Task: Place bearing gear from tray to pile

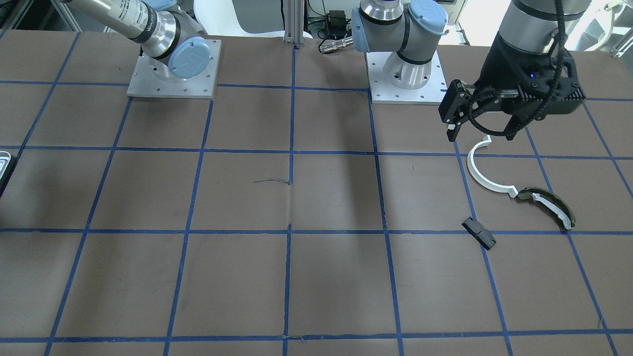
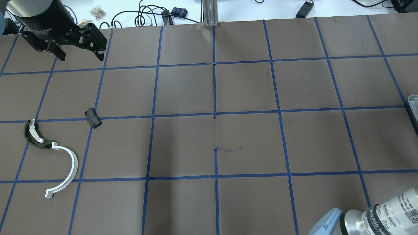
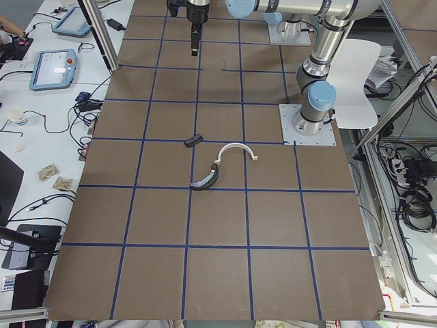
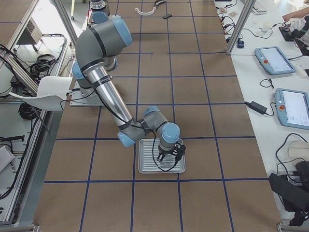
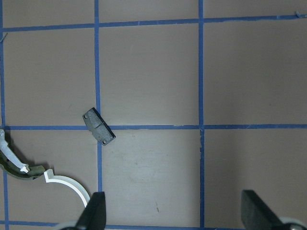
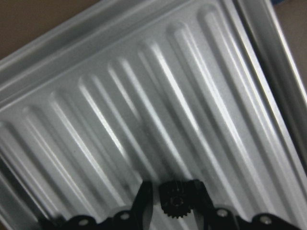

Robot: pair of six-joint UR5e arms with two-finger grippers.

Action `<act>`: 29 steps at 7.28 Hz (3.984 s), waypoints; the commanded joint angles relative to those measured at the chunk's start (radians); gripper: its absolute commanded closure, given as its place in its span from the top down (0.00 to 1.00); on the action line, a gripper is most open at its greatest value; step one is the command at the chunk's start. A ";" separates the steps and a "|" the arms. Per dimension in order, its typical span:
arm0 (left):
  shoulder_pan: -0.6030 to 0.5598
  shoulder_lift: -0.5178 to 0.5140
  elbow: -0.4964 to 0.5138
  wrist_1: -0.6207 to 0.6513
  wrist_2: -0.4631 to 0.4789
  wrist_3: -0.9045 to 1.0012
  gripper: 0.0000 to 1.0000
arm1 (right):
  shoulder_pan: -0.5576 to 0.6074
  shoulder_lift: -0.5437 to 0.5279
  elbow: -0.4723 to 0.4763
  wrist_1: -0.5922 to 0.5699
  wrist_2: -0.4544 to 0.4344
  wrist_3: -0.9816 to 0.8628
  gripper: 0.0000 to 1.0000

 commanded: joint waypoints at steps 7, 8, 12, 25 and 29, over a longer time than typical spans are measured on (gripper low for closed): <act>-0.001 -0.004 0.015 -0.006 0.008 0.000 1.00 | 0.406 -0.253 0.031 0.169 0.036 0.157 0.00; -0.001 -0.003 0.017 -0.006 0.006 0.000 1.00 | 0.520 -0.262 0.065 0.168 0.075 0.278 0.00; 0.000 -0.003 0.015 -0.008 0.008 0.000 1.00 | 0.992 -0.253 0.146 0.151 0.142 0.773 0.00; -0.003 -0.003 0.012 -0.041 0.003 0.002 1.00 | 1.308 -0.202 0.242 -0.275 0.142 1.079 1.00; -0.023 -0.013 -0.027 -0.200 -0.095 -0.043 1.00 | 0.928 -0.311 0.268 -0.139 0.211 0.502 1.00</act>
